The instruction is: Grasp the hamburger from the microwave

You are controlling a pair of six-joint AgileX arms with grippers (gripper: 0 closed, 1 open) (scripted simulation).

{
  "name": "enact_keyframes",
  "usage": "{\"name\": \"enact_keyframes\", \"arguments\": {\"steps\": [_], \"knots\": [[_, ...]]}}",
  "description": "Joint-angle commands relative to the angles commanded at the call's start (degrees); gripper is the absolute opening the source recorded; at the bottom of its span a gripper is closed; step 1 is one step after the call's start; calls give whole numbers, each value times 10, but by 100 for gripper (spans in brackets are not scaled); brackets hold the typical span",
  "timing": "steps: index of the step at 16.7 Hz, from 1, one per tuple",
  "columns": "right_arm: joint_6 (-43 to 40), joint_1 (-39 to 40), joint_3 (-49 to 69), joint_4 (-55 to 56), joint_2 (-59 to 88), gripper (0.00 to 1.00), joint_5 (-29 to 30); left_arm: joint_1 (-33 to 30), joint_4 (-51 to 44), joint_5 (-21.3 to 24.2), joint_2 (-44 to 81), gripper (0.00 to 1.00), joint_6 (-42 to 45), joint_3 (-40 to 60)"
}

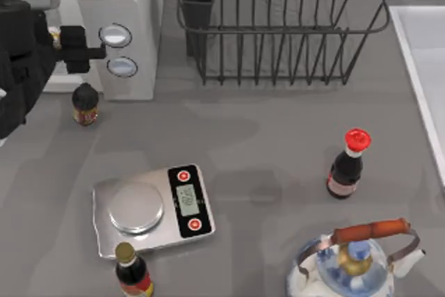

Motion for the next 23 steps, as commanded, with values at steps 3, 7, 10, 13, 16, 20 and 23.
{"name": "enact_keyframes", "arguments": {"steps": [3,7,10,13,16,20,23], "knots": [[0,0,0,0,0,100,0,-15,-9,-15,-39,0,-6,-38],[0,0,0,0,0,100,0,-5,-4,-18,-21,0,-4,-38],[0,0,0,0,0,100,0,-20,9,-22,-11,0,-17,-56],[0,0,0,0,0,100,0,-49,72,-29,39,0,-44,-100],[0,0,0,0,0,100,0,-58,176,-34,110,0,-60,-138],[0,0,0,0,0,100,0,-39,310,-29,205,0,-44,-156],[0,0,0,0,0,100,0,-21,381,-16,255,0,-17,-146]]}}
